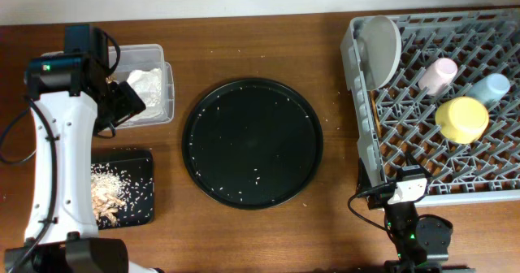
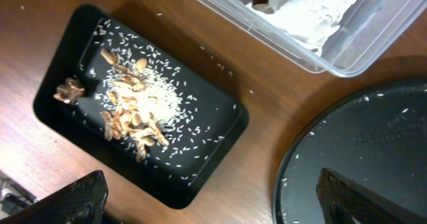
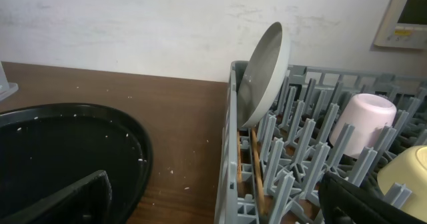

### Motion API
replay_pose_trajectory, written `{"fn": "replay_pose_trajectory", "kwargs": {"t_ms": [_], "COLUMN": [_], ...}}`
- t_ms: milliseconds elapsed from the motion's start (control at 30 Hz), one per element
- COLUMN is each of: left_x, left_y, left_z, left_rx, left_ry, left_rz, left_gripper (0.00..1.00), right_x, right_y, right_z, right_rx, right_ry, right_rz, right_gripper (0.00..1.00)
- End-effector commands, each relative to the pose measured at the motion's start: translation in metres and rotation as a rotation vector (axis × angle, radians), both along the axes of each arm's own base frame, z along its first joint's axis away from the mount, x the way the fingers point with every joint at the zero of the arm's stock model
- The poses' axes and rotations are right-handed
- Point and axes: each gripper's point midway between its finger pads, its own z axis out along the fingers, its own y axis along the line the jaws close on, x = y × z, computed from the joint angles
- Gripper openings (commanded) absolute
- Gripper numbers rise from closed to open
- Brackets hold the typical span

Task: Sort waste into correct bins and load items into the dishwasher rack

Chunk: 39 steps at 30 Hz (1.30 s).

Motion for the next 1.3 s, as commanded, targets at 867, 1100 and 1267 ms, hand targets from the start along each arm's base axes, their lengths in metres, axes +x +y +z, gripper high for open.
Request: {"fn": "replay_pose_trajectory", "kwargs": {"t_ms": [867,1100,1267], "left_x": [-0.061,-0.068,-0.077], "left_y": [-0.077,-0.080,-0.081], "left_z": [-0.094,-0.091,-0.104], "left_rx": [0.052,0.054,0.081], "left_ry": [-1.102,-1.153,-1.091], "left_rz": [-0.500,-0.512,-0.562], "left_gripper": [0.99,0.99,0.99], "right_x": [0.000,0.000,0.000], "right_y": [-0.003,-0.003,-0.003], "right_z": [-0.003,-0.003,-0.003], "right_rx": [-0.003,-0.003,-0.003], "right_ry": [0.003,0.003,0.003], "right_rz": [-0.015,-0.015,-0.015], "right_gripper": [0.99,0.98,0.98]}}
